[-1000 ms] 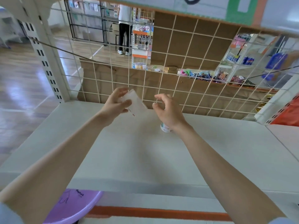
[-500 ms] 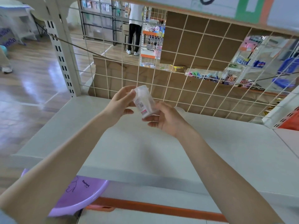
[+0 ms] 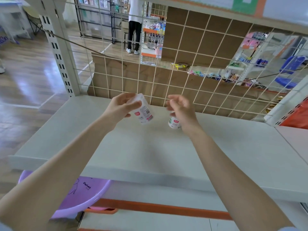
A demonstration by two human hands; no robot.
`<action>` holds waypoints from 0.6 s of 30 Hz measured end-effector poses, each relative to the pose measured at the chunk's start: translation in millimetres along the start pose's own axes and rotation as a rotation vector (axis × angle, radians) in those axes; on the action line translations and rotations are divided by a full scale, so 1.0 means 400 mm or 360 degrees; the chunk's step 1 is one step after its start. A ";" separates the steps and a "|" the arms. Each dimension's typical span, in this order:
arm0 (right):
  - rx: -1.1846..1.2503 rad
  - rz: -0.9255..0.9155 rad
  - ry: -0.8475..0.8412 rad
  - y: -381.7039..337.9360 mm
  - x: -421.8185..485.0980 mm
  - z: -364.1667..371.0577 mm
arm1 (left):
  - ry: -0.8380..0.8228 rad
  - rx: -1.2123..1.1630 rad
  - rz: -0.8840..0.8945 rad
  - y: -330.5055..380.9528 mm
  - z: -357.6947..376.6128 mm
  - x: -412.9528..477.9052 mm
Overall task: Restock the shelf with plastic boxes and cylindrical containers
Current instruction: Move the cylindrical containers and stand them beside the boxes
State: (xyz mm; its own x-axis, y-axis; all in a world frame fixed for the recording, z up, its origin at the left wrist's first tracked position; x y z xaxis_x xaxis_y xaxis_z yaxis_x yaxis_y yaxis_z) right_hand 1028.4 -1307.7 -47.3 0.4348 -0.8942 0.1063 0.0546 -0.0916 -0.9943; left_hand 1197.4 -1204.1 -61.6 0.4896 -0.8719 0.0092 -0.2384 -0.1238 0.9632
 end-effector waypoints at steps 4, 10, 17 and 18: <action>-0.0374 -0.0174 0.0275 0.007 0.042 -0.070 | 0.0183 0.0343 -0.0076 -0.023 0.010 0.007; -0.0794 -0.0111 0.0126 0.060 0.053 -0.105 | 0.0371 0.0924 0.0028 -0.034 0.064 0.005; -0.0869 -0.0070 0.0100 0.076 0.055 -0.101 | 0.0256 0.1081 -0.0033 -0.047 0.115 0.008; -0.0872 -0.0067 0.0099 0.078 0.057 -0.101 | 0.0230 0.1070 -0.0051 -0.048 0.116 0.011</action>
State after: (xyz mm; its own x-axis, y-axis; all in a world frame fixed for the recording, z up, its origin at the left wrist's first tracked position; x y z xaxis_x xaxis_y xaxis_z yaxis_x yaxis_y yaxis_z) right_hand 1003.6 -1348.5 -76.1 0.3876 -0.9075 0.1619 -0.4121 -0.3276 -0.8502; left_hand 1165.2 -1227.5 -92.7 0.6008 -0.7968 0.0641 -0.6676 -0.4561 0.5884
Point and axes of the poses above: each hand's wrist, its own x-axis towards the middle knuckle, its own z-axis out of the palm, y = z × x, the point moved 2 cm from there along x, towards the middle knuckle, and after that the axes turned 12 degrees about x, right-handed, at the moved point
